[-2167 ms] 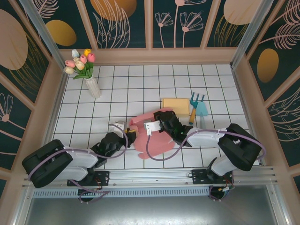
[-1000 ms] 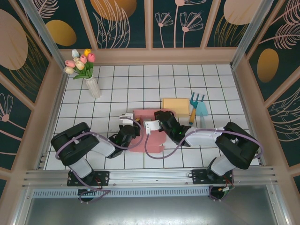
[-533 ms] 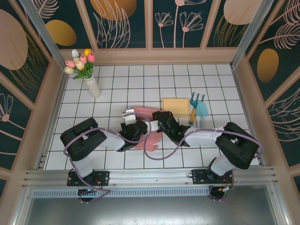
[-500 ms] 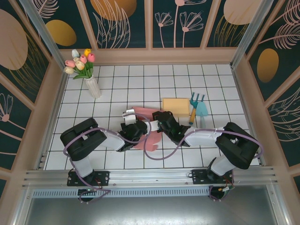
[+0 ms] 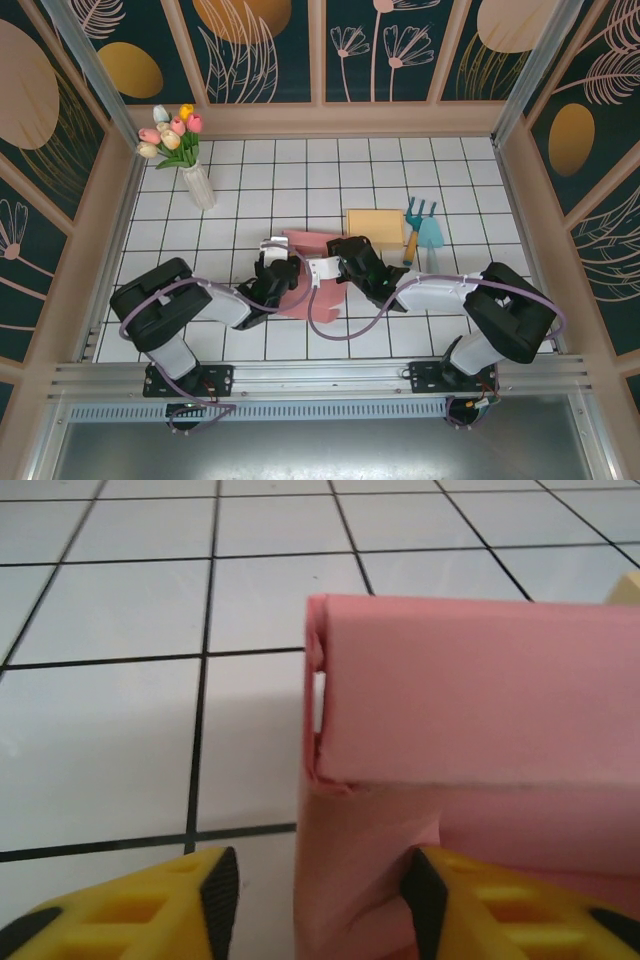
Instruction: Fold the paper box
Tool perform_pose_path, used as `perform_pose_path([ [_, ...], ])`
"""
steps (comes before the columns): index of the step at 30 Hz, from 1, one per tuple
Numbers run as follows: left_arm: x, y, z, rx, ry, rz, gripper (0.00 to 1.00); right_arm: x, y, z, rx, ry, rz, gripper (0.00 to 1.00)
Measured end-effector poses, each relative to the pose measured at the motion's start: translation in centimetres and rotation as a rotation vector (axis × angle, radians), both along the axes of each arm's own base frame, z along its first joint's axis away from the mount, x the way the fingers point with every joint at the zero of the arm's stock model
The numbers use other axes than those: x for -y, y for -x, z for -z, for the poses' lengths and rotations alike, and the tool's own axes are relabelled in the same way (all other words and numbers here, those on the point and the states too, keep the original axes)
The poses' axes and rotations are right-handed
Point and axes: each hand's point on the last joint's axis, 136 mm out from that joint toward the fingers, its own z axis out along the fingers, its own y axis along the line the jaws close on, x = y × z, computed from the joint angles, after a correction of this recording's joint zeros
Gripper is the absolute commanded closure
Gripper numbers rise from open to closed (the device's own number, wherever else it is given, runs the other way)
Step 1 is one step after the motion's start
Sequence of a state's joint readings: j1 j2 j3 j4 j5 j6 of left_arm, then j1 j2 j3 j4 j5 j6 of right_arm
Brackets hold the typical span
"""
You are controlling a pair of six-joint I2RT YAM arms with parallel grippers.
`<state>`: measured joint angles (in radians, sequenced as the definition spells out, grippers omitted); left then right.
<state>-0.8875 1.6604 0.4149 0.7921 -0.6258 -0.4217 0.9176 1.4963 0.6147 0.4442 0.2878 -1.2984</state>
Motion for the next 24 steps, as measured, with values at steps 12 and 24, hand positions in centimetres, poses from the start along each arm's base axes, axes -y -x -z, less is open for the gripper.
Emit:
perform_pose_path([
  [12, -0.8, 4.6, -1.7, 0.000, 0.060, 0.224, 0.39, 0.0, 0.2, 0.0, -0.020, -0.007, -0.011, 1.00],
  [24, -3.1, 3.4, 0.9, -0.066, 0.017, 0.149, 0.43, 0.1, 0.3, -0.1, -0.031, -0.009, -0.014, 1.00],
])
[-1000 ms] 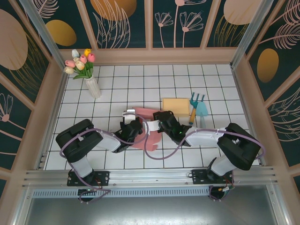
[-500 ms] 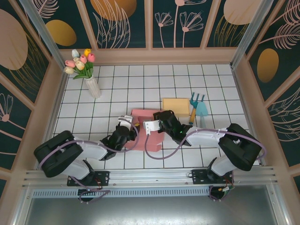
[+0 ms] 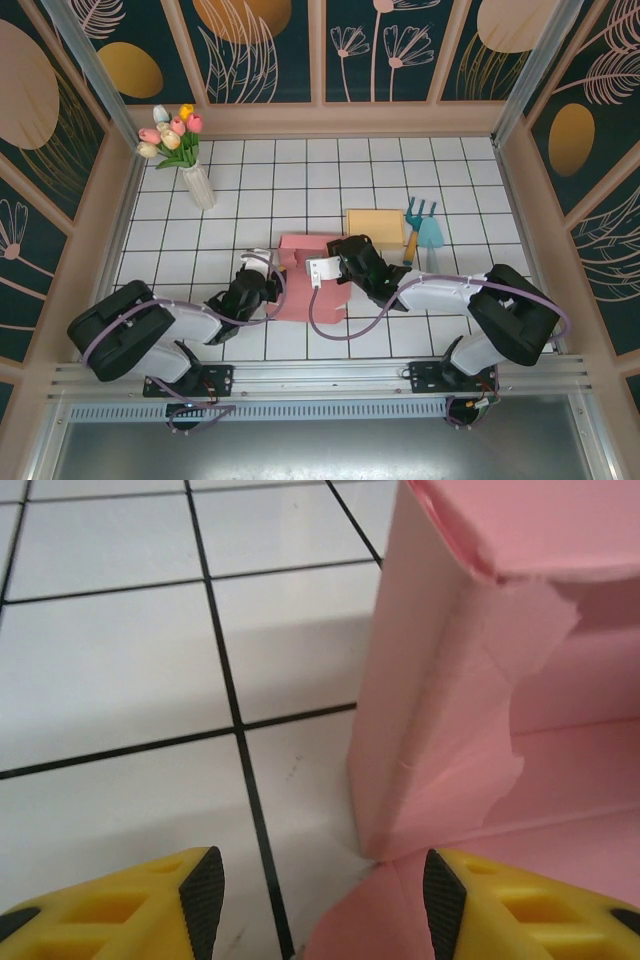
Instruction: Fold the paper box
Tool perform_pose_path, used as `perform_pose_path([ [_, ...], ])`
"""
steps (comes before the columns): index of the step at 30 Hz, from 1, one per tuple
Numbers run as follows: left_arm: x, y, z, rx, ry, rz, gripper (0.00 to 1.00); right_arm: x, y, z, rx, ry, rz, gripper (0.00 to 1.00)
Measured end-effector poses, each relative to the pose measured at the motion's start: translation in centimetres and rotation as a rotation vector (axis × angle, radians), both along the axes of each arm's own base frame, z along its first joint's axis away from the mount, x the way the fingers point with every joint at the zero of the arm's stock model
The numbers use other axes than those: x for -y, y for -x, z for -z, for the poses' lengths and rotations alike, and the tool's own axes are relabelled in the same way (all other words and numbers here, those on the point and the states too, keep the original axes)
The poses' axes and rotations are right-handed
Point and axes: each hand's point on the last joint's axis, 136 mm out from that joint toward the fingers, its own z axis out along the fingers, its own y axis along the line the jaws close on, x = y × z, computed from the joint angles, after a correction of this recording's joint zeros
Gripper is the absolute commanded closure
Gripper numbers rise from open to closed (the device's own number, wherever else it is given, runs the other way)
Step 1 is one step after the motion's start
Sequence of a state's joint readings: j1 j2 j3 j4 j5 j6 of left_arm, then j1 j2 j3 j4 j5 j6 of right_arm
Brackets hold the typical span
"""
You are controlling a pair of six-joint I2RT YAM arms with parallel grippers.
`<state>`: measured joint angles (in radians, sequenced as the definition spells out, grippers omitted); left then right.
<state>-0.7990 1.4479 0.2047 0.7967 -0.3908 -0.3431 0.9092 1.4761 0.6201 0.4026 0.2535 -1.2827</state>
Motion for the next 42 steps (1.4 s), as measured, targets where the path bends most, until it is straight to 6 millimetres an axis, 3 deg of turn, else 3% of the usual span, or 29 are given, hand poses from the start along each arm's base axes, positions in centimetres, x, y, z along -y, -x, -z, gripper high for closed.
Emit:
perform_pose_path([
  [4, 1.3, -0.8, 0.5, -0.011, 0.000, 0.023, 0.45, 0.0, 0.0, 0.0, -0.001, 0.000, -0.002, 1.00],
  [13, 3.4, -3.0, 2.5, -0.036, -0.022, 0.022, 0.63, 0.0, -0.1, 0.0, -0.012, -0.002, -0.007, 1.00],
  [16, 3.1, -3.9, 2.1, -0.014, -0.027, -0.026, 0.64, -0.1, -0.1, 0.1, -0.013, -0.003, -0.006, 1.00],
  [20, 1.8, -5.0, 1.6, 0.008, -0.048, -0.142, 0.80, -0.2, -0.1, 0.0, -0.015, -0.008, -0.007, 1.00],
  [28, 0.4, -5.9, 1.2, 0.030, -0.091, -0.317, 0.87, -1.2, 0.2, -0.6, -0.021, -0.045, -0.048, 1.00],
  [33, 0.8, -6.5, 1.0, 0.034, -0.089, -0.342, 0.83, -0.9, -0.1, -0.6, -0.033, -0.060, -0.036, 1.00],
  [36, 0.8, -6.5, 1.0, 0.033, -0.088, -0.341, 0.71, -0.9, -0.1, -0.6, -0.035, -0.060, -0.033, 1.00],
  [39, 0.2, -5.9, 1.7, 0.015, -0.105, -0.320, 0.50, -1.0, 0.1, -0.3, -0.044, -0.050, -0.038, 1.00],
  [42, -0.4, -5.4, 1.7, -0.006, -0.096, -0.287, 0.47, -0.9, 0.1, 0.0, -0.045, -0.042, -0.033, 1.00],
])
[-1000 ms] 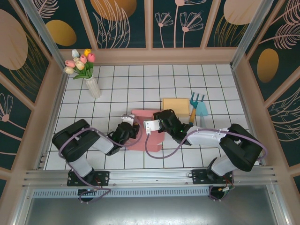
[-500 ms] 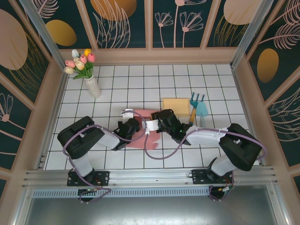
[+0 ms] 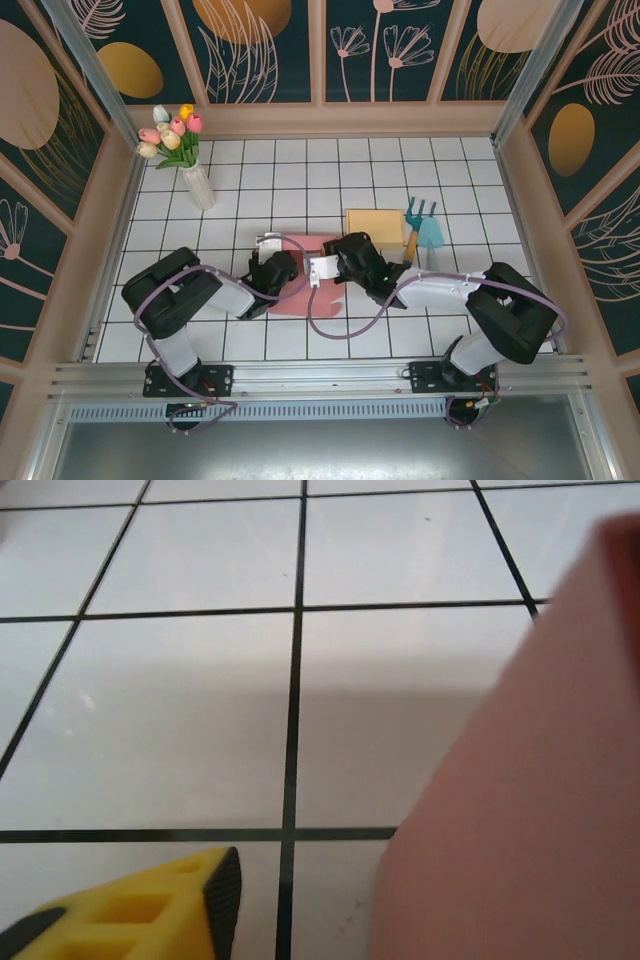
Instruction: Fold the paper box
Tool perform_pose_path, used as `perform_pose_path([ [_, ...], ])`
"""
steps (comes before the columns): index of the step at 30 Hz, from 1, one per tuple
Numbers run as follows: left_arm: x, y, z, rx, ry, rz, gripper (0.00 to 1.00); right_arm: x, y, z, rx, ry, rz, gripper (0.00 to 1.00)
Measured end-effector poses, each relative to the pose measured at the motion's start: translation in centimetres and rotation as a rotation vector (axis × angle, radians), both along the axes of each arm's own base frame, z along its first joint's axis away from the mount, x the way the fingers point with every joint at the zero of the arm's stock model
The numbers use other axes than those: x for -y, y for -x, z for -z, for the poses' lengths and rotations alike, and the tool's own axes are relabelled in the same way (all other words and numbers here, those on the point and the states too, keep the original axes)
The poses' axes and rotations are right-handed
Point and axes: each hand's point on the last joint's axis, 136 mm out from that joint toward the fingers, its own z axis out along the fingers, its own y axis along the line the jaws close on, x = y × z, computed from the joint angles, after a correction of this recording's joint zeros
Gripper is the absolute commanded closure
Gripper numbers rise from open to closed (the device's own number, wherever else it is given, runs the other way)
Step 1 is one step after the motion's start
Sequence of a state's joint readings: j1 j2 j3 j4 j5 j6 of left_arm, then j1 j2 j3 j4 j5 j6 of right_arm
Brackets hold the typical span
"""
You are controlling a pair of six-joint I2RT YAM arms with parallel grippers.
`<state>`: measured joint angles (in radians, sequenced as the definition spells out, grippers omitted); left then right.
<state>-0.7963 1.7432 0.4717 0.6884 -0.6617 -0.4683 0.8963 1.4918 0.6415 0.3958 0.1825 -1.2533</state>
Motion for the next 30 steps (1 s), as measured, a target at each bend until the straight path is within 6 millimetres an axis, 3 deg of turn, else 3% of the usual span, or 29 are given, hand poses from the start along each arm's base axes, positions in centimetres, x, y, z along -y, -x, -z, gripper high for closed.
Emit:
perform_pose_path([
  [11, 0.7, 3.9, -5.3, 0.069, 0.240, 0.207, 0.42, 0.0, -0.2, 0.1, 0.002, -0.001, 0.011, 1.00],
  [19, -0.8, 4.5, -4.3, 0.066, 0.181, 0.188, 0.46, -0.1, -0.2, 0.0, -0.009, -0.005, 0.020, 1.00],
  [30, -0.3, 3.4, -2.5, 0.060, 0.067, 0.202, 0.50, 0.0, 0.0, 0.3, -0.054, 0.014, 0.041, 0.77],
])
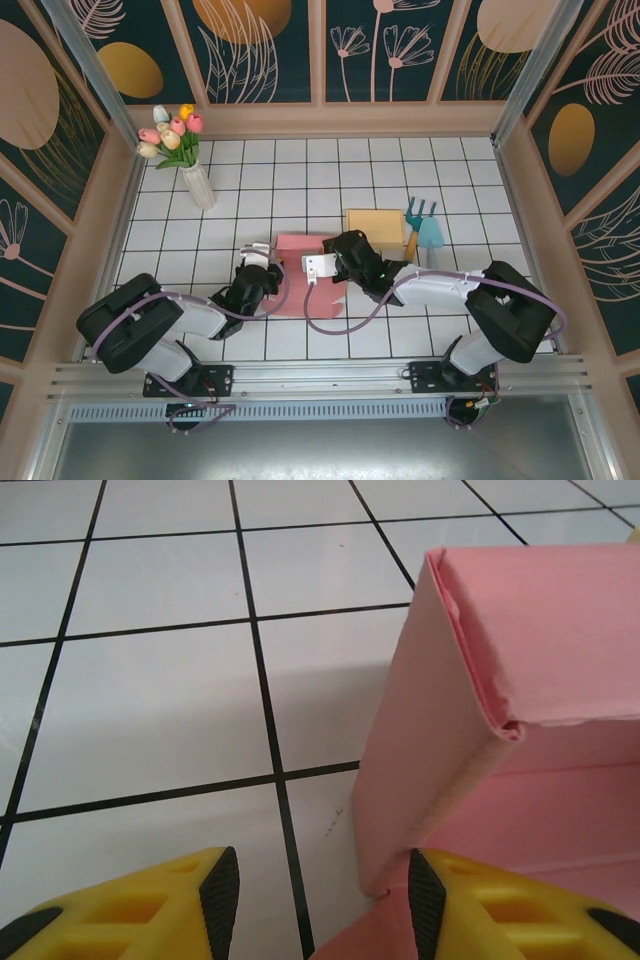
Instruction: Fold the paper box
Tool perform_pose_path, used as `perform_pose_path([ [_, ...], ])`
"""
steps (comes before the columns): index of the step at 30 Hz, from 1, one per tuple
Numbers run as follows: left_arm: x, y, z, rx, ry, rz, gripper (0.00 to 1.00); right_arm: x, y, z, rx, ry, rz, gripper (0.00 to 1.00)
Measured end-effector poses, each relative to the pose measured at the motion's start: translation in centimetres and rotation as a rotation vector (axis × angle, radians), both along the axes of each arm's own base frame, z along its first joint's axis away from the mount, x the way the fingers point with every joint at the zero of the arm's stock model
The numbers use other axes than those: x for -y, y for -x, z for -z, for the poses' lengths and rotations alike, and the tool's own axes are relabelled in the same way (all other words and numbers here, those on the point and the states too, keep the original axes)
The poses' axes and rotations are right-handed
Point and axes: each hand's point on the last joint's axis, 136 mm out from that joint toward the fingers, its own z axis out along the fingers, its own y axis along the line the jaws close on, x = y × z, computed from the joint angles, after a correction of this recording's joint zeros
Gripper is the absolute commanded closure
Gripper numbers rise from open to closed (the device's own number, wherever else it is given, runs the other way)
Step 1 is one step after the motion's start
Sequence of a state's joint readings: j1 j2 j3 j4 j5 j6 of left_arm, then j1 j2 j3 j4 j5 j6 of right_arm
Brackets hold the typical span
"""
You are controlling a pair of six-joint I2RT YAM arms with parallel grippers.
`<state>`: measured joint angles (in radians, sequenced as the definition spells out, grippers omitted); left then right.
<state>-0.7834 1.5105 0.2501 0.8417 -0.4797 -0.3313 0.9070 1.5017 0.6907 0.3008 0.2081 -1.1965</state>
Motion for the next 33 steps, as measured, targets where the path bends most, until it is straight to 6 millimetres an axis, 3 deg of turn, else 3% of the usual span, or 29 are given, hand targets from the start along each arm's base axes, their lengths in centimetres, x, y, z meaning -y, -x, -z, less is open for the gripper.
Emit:
perform_pose_path([
  [3, 0.7, -0.6, -0.1, 0.015, -0.008, 0.018, 0.50, 0.1, 0.2, 0.3, -0.022, 0.009, 0.004, 0.64],
  [6, 1.5, -1.3, -0.4, 0.036, -0.010, 0.030, 0.53, 0.3, 0.6, 0.7, -0.048, 0.021, 0.005, 0.60],
  [17, 2.7, -3.1, 1.1, 0.059, -0.074, 0.029, 0.92, 0.6, 1.3, -0.9, -0.143, -0.040, 0.063, 0.58],
  [20, 2.7, -3.2, 1.0, 0.071, -0.068, 0.024, 0.95, 0.6, 1.6, -3.8, -0.147, -0.160, 0.089, 0.58],
  [26, 2.3, -3.5, 1.0, 0.086, -0.072, -0.008, 1.00, 1.8, 2.0, -10.4, -0.163, -0.595, 0.224, 0.59],
  [29, 2.3, -3.6, 1.1, 0.089, -0.071, -0.009, 1.00, 2.9, 1.5, -11.1, -0.232, -0.774, 0.344, 0.58],
  [33, 2.4, -3.6, 1.0, 0.091, -0.059, -0.013, 1.00, 4.1, 0.1, -9.8, -0.393, -0.986, 0.558, 0.55],
])
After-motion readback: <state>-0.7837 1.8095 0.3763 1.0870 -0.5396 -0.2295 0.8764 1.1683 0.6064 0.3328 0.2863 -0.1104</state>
